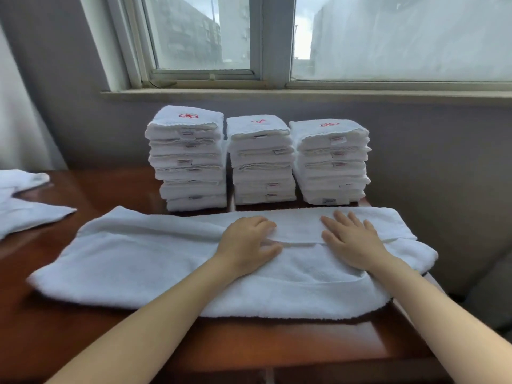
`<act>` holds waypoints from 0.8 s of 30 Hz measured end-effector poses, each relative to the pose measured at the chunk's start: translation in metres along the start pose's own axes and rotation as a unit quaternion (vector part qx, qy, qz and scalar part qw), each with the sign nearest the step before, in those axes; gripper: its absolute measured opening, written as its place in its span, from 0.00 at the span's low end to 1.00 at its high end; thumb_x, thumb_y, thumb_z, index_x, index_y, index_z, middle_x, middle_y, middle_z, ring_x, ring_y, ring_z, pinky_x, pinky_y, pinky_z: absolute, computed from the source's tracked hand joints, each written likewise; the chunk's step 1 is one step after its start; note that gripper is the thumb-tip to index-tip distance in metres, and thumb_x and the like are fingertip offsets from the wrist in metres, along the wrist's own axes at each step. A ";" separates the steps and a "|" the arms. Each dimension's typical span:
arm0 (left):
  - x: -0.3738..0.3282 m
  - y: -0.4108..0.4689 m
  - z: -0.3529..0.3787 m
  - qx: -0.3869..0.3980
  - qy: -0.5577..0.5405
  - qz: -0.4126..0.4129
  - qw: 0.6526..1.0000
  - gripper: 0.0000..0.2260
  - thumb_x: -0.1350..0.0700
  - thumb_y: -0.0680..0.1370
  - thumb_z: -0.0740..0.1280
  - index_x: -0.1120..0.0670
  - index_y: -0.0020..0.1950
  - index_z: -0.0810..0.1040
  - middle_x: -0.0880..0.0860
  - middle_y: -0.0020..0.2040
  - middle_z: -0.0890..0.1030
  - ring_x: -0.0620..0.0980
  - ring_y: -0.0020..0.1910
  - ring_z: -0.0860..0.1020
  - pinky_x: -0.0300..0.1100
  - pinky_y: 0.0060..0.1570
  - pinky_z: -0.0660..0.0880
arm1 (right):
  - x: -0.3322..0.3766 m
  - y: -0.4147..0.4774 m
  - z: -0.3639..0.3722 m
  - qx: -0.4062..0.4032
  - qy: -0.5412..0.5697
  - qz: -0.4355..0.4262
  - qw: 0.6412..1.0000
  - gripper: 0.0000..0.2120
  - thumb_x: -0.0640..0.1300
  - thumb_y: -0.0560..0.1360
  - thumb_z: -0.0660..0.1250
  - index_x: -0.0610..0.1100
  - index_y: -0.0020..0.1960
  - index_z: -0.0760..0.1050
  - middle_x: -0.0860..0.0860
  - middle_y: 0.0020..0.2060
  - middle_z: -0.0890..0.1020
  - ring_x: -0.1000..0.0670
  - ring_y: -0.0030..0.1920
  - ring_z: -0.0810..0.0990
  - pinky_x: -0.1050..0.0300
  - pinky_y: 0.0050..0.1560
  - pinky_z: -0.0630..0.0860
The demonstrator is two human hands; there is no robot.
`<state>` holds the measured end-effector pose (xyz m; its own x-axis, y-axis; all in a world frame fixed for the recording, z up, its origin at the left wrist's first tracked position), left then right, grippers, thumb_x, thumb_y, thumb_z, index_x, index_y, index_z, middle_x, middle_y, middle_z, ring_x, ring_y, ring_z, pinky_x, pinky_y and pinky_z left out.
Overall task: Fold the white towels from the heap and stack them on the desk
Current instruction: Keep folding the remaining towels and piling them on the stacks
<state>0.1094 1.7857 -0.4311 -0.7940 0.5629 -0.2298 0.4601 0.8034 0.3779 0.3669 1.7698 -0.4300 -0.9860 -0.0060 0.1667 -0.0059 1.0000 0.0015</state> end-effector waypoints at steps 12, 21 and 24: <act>0.157 -0.118 -0.102 -0.014 0.093 -0.246 0.965 0.15 0.46 0.81 0.60 0.47 0.67 0.74 0.46 0.66 0.75 0.48 0.66 0.71 0.46 0.61 0.70 | 0.234 -0.003 0.004 0.016 0.165 -0.259 0.951 0.18 0.48 0.81 0.59 0.58 0.70 0.70 0.59 0.68 0.74 0.54 0.65 0.73 0.59 0.59 0.69; 0.195 -0.146 -0.110 -0.042 0.038 -0.234 0.971 0.12 0.44 0.79 0.64 0.49 0.57 0.76 0.46 0.56 0.74 0.47 0.61 0.69 0.44 0.61 0.66 | 0.346 0.035 0.045 0.051 0.115 -0.322 0.938 0.20 0.40 0.79 0.57 0.51 0.68 0.75 0.52 0.64 0.79 0.48 0.63 0.77 0.52 0.59 0.74; 0.195 -0.151 -0.110 -0.082 0.019 -0.202 0.976 0.08 0.47 0.78 0.65 0.51 0.48 0.74 0.47 0.48 0.75 0.49 0.53 0.72 0.46 0.53 0.69 | 0.352 0.048 0.046 0.084 0.163 -0.303 0.935 0.12 0.44 0.81 0.59 0.46 0.58 0.80 0.49 0.55 0.83 0.48 0.55 0.79 0.50 0.56 0.75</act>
<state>-0.1589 1.7522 -0.4340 -0.9131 0.1960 -0.3575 0.0392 0.9150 0.4016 0.0115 1.8154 -0.4162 -0.6901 -0.5448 0.4765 -0.6008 0.7983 0.0426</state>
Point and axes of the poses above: each hand's wrist, its own y-axis towards the middle knuckle, its own z-axis out of the palm, x = y × z, the point moved 1 cm from there along y, towards the middle knuckle
